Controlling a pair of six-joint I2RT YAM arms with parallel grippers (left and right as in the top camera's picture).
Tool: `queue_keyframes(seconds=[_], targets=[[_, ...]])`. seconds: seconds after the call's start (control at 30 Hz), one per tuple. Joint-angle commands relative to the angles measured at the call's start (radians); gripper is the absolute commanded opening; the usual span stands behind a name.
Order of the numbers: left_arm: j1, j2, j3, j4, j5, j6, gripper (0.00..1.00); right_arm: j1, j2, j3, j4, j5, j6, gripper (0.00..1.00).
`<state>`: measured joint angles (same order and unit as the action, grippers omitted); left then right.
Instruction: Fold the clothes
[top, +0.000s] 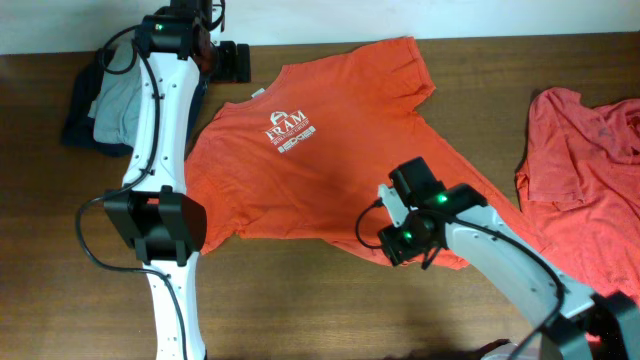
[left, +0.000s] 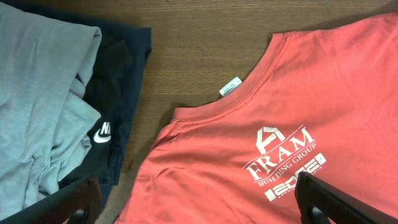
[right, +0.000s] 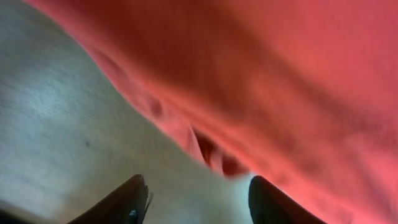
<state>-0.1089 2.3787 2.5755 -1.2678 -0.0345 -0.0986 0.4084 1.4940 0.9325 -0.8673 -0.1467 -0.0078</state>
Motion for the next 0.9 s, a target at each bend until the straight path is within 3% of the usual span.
queue_keyframes(seconds=[0.0, 0.17, 0.33, 0.43, 0.53, 0.6, 0.7, 0.77, 0.83, 0.87], targets=[[0.0, -0.027, 0.011, 0.002, -0.007, -0.006, 0.99, 0.023, 0.034, -0.003, 0.055, -0.048, -0.071, 0.53], [0.0, -0.027, 0.011, 0.002, -0.007, -0.006, 0.99, 0.063, 0.071, -0.003, 0.117, -0.093, -0.197, 0.49], [0.0, -0.027, 0.011, 0.002, -0.007, -0.006, 0.99, 0.138, 0.073, -0.002, 0.117, -0.093, -0.279, 0.29], [0.0, -0.027, 0.011, 0.002, -0.008, -0.006, 0.99, 0.178, 0.073, -0.002, 0.124, -0.069, -0.303, 0.25], [0.0, -0.027, 0.011, 0.002, -0.008, -0.006, 0.99, 0.198, 0.073, -0.002, 0.143, -0.015, -0.303, 0.47], [0.0, -0.027, 0.011, 0.002, -0.007, -0.006, 0.99, 0.2, 0.073, -0.002, 0.15, -0.009, -0.303, 0.73], [0.0, -0.027, 0.011, 0.002, -0.008, -0.006, 0.99, 0.2, 0.073, -0.002, 0.165, -0.01, -0.303, 0.75], [0.0, -0.027, 0.011, 0.002, -0.007, -0.006, 0.99, 0.2, 0.073, -0.002, 0.176, -0.002, -0.358, 0.68], [0.0, -0.027, 0.011, 0.002, -0.008, -0.006, 0.99, 0.2, 0.074, -0.002, 0.188, 0.004, -0.452, 0.43], [0.0, -0.027, 0.011, 0.002, -0.008, -0.006, 0.99, 0.2, 0.077, -0.002, 0.201, 0.01, -0.478, 0.36]])
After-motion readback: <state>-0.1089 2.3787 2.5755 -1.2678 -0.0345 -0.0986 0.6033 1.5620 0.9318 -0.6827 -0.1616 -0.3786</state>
